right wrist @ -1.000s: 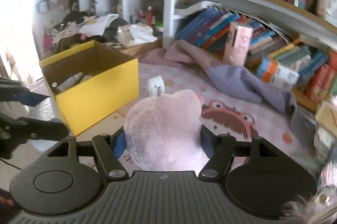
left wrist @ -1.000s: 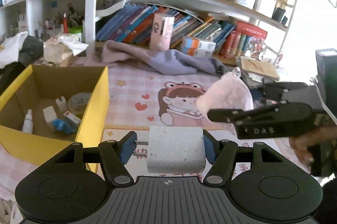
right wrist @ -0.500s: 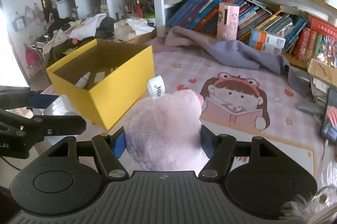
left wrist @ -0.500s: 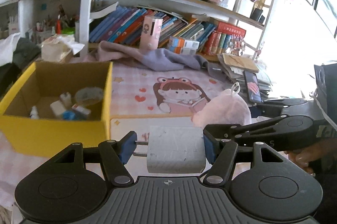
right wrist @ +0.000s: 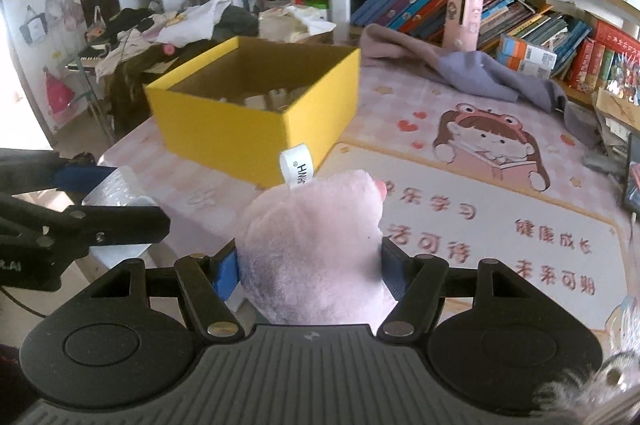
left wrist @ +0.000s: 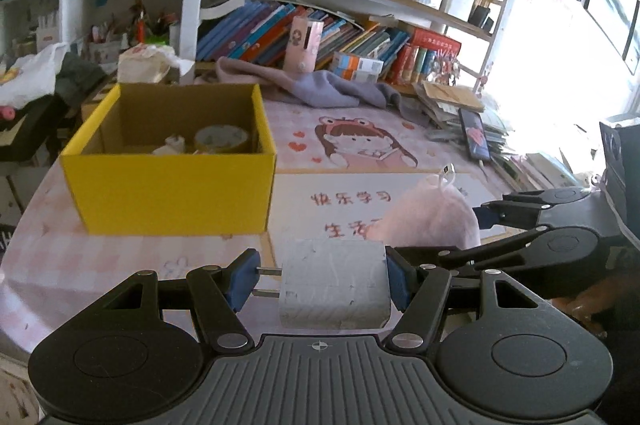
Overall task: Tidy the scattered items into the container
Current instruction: 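Lift and carry the white block and pink plush toy with both tools toward the yellow box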
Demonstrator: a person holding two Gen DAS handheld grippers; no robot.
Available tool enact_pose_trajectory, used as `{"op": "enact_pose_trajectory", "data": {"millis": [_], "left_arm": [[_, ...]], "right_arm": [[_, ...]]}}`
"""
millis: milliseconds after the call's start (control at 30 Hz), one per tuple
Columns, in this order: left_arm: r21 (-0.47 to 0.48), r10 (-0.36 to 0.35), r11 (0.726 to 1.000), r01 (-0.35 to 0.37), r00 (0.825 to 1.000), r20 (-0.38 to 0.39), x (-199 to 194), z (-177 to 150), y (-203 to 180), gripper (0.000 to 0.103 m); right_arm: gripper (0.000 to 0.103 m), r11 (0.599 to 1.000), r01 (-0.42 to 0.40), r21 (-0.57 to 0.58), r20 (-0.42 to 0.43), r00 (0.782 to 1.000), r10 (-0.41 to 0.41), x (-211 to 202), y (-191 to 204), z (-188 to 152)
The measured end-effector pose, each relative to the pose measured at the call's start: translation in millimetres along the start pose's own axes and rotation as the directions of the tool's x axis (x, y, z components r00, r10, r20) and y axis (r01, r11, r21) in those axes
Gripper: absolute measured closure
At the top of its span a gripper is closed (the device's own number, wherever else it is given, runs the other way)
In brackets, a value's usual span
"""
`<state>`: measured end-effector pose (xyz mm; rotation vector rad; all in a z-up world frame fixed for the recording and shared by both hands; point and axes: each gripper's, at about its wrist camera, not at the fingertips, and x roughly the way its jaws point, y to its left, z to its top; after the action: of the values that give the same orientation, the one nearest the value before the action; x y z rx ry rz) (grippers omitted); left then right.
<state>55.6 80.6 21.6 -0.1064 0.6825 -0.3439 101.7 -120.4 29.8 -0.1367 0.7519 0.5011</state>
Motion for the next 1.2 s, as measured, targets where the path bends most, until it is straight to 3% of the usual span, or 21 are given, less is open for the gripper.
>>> {"op": "enact_pose_trajectory", "data": {"millis": [467,833,1200], "left_arm": [[-0.022,0.018,1.0,-0.018,1.0,0.014,-28,-16,26,0.038],[-0.035,0.093,0.995,-0.092,0.995,0.045,-41,-18,44,0.038],[-0.058,0.127,0.99,-0.127,0.992,0.006,-38,-17,61,0.038]], "right_arm": [[0.037,0.999,0.003,-0.045,-0.005,1.0,-0.003,-7,51,-4],[0.037,0.996,-0.01,-0.088,0.011,1.0,0.011,-1,71,5],[0.037,0.992,-0.06,-0.114,0.002,0.998,0.061,12,82,18]]}}
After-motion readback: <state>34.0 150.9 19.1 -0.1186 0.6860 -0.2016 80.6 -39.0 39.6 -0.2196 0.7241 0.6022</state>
